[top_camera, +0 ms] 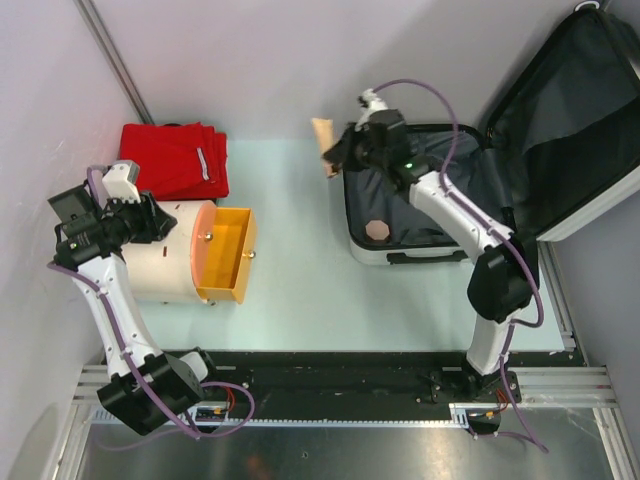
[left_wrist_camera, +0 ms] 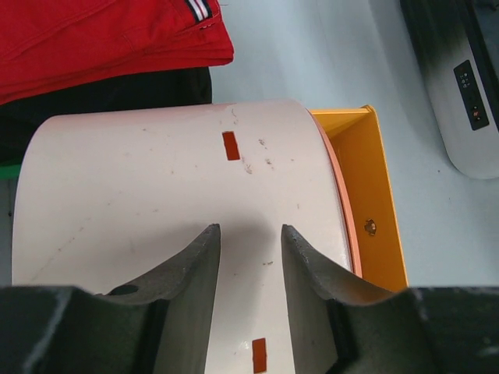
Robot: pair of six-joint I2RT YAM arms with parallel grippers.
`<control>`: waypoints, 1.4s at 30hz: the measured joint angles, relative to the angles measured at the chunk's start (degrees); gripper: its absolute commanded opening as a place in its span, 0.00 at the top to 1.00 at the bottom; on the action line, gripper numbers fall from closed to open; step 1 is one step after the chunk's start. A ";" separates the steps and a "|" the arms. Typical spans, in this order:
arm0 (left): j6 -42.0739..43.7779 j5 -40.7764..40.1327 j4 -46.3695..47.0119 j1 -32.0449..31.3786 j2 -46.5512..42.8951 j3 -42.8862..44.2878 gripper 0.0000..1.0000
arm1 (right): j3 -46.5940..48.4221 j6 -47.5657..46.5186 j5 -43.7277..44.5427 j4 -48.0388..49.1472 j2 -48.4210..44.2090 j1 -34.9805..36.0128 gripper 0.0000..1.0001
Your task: Open, take out, and arrange the luggage
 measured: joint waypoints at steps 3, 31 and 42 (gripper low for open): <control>0.09 0.00 0.26 0.00 -0.22 -0.26 0.57 | 0.31 3.02 -2.69 1.36 -0.50 6.43 0.93; 1.51 0.42 2.01 0.00 -2.14 -2.34 0.56 | 5.11 7.08 -15.47 5.27 10.82 22.10 0.54; 1.53 0.63 2.12 0.00 -1.73 -2.25 0.57 | -11.72 -3.23 -18.25 8.57 9.27 18.34 0.68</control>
